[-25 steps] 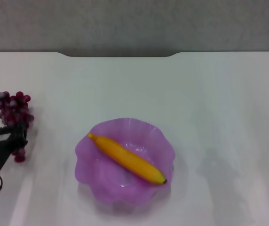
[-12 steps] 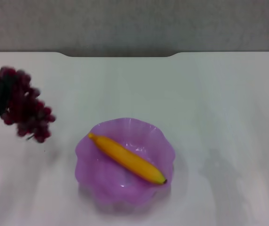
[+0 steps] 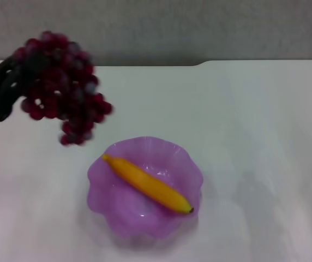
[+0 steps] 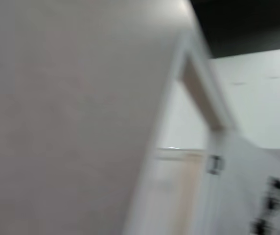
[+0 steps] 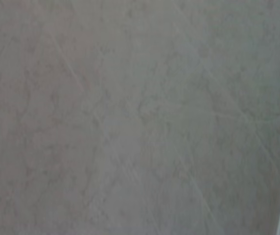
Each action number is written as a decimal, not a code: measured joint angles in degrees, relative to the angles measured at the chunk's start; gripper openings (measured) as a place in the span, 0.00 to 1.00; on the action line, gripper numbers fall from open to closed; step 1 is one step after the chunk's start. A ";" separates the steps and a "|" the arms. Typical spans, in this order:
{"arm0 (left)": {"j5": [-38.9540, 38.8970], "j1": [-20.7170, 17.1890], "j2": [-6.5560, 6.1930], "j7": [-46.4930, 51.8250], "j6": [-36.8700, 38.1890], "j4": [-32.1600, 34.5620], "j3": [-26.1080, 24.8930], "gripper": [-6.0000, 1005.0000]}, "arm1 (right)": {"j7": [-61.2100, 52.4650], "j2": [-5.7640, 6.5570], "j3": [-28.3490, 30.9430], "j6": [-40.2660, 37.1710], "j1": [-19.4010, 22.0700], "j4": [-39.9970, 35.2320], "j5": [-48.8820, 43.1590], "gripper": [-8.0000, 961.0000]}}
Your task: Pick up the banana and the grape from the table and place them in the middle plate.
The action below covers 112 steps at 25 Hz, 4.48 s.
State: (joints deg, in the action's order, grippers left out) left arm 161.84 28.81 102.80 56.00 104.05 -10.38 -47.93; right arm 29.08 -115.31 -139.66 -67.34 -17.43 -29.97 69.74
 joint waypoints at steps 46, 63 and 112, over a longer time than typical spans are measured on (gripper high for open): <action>1.37 9.31 13.59 -9.30 -28.07 9.64 18.81 0.30 | -2.90 0.08 -0.09 0.54 -1.40 1.30 -0.12 0.01; 0.24 9.16 13.25 -8.93 -24.81 10.02 16.51 0.88 | -2.90 0.08 -0.09 0.56 -1.03 1.38 -0.04 0.01; -55.61 -10.22 14.07 -32.52 -21.71 4.55 15.24 0.01 | -18.01 0.09 0.53 6.41 -3.24 9.89 0.05 0.01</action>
State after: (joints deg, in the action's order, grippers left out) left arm 106.24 18.59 116.88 23.48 82.34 -5.84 -32.69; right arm 11.07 -115.22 -139.13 -60.93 -20.67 -20.08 69.78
